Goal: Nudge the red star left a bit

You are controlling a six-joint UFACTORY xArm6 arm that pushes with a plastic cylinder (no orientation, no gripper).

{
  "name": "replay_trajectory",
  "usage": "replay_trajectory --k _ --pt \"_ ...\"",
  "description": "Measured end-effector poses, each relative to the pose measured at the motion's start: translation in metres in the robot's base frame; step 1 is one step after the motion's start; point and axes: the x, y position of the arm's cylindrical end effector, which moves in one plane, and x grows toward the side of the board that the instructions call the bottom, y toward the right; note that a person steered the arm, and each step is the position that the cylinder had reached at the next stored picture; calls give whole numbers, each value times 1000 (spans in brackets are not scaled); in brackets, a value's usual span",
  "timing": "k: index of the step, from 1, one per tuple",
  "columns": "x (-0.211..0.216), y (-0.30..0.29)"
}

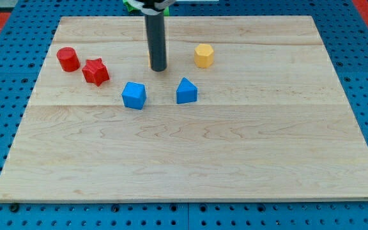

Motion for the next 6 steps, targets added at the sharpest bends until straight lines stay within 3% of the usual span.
replay_trajectory --k 1,2,6 --pt "28 -35" --pt "27 -84" --pt "30 -75"
